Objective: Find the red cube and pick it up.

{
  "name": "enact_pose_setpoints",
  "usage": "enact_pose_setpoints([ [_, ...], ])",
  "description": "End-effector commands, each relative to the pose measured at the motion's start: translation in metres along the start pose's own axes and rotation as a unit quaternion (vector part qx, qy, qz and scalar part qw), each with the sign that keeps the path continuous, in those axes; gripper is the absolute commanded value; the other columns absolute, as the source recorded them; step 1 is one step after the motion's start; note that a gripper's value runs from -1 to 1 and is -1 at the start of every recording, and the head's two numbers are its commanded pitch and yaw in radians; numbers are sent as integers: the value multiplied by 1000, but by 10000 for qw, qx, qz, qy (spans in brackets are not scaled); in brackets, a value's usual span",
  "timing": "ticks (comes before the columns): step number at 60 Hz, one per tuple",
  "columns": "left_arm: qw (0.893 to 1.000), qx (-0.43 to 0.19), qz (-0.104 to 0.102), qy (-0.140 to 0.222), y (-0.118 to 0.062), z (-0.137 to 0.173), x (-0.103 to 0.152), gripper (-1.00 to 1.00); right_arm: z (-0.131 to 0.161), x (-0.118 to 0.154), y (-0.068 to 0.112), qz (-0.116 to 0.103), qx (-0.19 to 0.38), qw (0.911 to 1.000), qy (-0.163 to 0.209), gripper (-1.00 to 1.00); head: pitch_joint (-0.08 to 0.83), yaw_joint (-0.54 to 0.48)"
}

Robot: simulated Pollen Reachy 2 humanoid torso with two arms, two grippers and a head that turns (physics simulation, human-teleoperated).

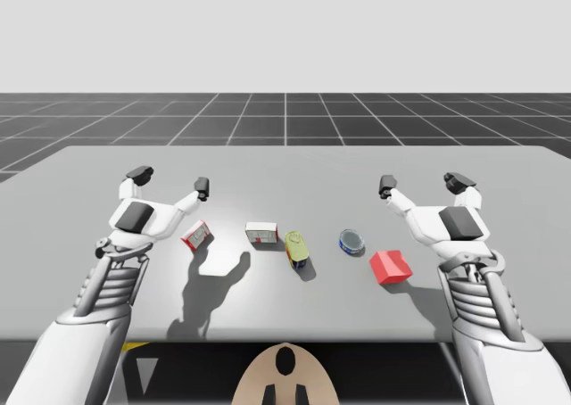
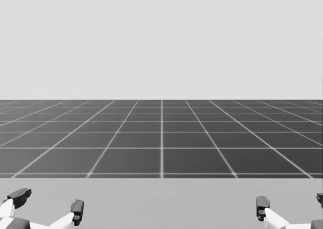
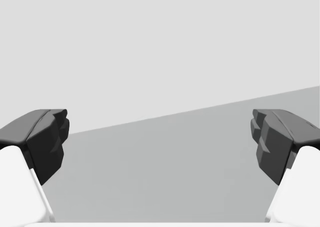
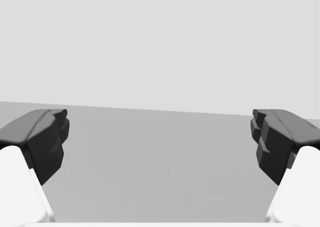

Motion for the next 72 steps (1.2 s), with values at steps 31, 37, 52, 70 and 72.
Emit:
enact_pose_setpoints([
  [31, 9999, 41, 105, -91, 6, 3, 7, -1000, -1, -1, 2, -45, 46, 10000, 13, -1000, 344, -35],
  [37, 9999, 20, 101, -101, 6, 3, 8, -1000, -2, -1, 3, -29, 48, 10000, 17, -1000, 424, -84],
  [52, 9998, -53, 120, -165, 4, 6, 13, -1000, -2, -1, 5, 0, 49, 10000, 24, -1000, 594, -238],
  [70, 9995, -125, 143, -245, 4, 8, 16, -1000, 0, 1, 8, 56, -8, 10000, 62, -1000, 708, -367],
  [72, 9995, -128, 145, -249, 4, 8, 17, -1000, 1, 1, 9, 57, -21, 10000, 78, -1000, 712, -373],
])
